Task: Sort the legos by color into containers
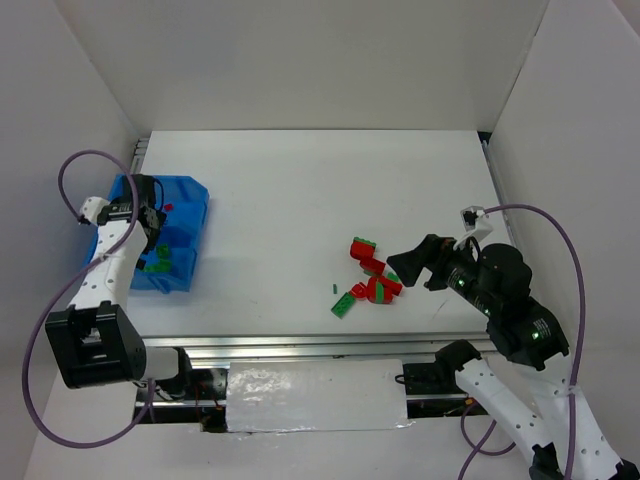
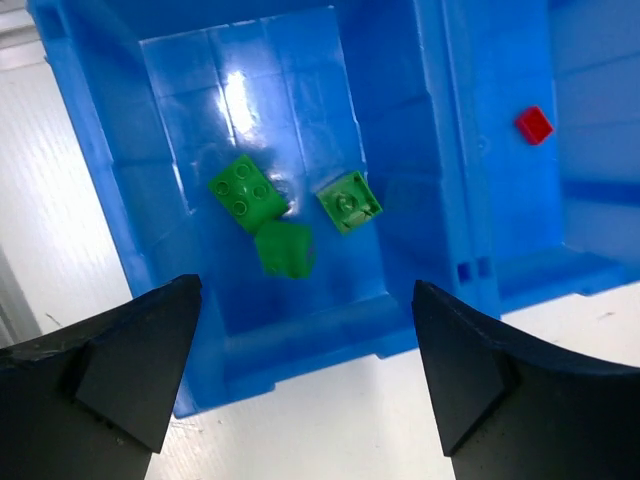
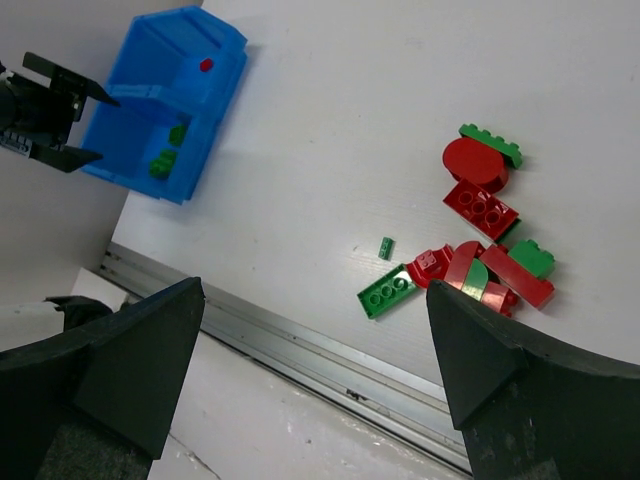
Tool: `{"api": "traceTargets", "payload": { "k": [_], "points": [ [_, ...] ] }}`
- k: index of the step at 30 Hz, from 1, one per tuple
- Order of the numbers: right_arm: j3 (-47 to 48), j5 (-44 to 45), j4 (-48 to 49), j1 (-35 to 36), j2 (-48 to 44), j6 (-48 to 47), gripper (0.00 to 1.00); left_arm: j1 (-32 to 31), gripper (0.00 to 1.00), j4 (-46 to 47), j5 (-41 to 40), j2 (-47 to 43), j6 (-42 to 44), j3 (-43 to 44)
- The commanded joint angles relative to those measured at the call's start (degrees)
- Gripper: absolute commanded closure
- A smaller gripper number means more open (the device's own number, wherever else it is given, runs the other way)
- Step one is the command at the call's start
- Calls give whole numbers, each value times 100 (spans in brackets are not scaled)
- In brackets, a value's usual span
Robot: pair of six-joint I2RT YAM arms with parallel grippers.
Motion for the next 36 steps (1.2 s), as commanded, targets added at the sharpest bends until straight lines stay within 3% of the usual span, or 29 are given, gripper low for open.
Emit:
{"api": "traceTargets", "payload": {
  "k": [1, 3, 6, 7, 9, 10, 14, 15, 17, 20, 22, 29, 36],
  "points": [
    [161, -73, 208, 38, -21, -60, 1, 218, 0, -53, 27, 117, 257, 319],
    [143, -47, 164, 38, -47, -8, 0, 227, 1, -89, 80, 144, 388, 460],
    [108, 251, 217, 38, -204, 124, 0, -218, 1, 454, 834, -205, 924, 400],
    [126, 365, 217, 38, -231, 194, 0, -1178, 1, 648, 697, -338, 960, 269],
    [318, 725, 42, 38, -197, 238, 0, -2342, 1, 834, 310, -444, 680, 189],
    [432, 831, -63, 47, -153, 273, 0, -3348, 1, 825, 230, -401, 322, 136],
    [933, 1385, -574, 38, -126, 318, 0, -5368, 1, 860, -95, 345, -654, 162],
    [952, 1394, -566, 47, -152, 326, 1, -5919, 1, 965, -165, 869, -622, 414],
    [917, 1307, -557, 38, -240, 344, 0, -6196, 1, 766, -219, 1573, -727, 976],
    [794, 1062, -592, 38, -302, 379, 1, -6521, 3, -314, -324, 3102, -929, 2382],
    [715, 982, -609, 29, -346, 353, 0, -6627, 5, -361, -298, 3404, -921, 2596],
    [794, 999, -732, 38, -513, 248, 1, -6716, 16, 87, -17, 3915, -727, 2413],
    [609, 955, -619, 38, -557, 230, 1, -6742, 19, 412, 203, 3994, -587, 2070]
  ]
}}
